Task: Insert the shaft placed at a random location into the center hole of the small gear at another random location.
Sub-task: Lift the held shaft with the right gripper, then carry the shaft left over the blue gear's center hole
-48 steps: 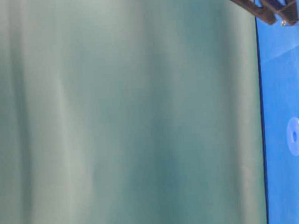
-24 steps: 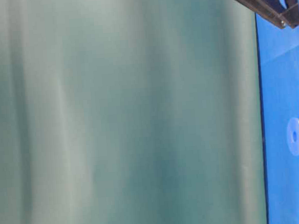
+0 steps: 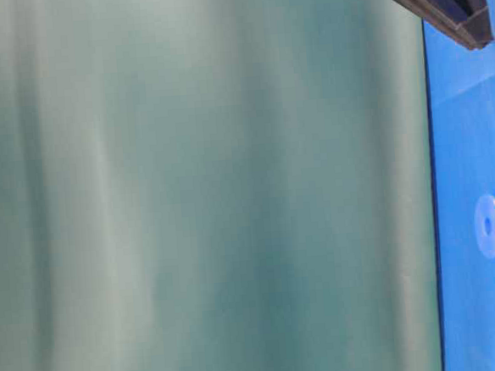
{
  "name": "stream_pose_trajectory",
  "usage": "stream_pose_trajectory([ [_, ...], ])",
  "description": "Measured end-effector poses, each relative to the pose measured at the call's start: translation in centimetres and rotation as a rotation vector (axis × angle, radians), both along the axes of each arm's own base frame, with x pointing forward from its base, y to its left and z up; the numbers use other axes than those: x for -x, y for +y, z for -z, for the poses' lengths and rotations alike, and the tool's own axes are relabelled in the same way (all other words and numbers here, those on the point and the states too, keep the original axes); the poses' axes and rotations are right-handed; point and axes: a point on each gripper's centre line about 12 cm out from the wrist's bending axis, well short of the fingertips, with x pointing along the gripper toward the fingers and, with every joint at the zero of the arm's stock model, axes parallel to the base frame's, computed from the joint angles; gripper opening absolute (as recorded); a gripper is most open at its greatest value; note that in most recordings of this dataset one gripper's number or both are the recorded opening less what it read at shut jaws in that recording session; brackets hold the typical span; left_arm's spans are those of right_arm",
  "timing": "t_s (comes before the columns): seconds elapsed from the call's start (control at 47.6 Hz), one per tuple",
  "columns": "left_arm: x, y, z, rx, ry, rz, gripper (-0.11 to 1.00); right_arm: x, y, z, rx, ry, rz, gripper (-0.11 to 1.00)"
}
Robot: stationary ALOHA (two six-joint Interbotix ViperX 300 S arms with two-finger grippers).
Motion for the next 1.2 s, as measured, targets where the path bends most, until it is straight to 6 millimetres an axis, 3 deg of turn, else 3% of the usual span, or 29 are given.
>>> stream_pose_trajectory([
  [0.126,0.0,0.0,0.0,0.0,-0.002,0.0,0.0,-0.1,0.1,-1.2,-0.008,-0.002,-0.005,0.03],
  [0.441,0.0,0.0,0.0,0.003,0.001,0.0,0.0,-0.1,0.5,-6.4,-0.031,-0.024,-0.033,0.03],
  [0.777,0.0,0.0,0.1,0.003,0.006,0.0,0.0,-0.4,0.5,-7.0,-0.035,-0.02,-0.038,0.03],
  [0.988,0.0,0.0,0.1,0.003,0.006,0.0,0.0,-2.3,0.2,-7.1,-0.035,-0.02,-0.04,0.03],
  [1.198,0.0,0.0,0.0,0.003,0.005,0.0,0.0,-6.3,-0.1,-7.4,-0.029,-0.022,-0.061,0.03],
])
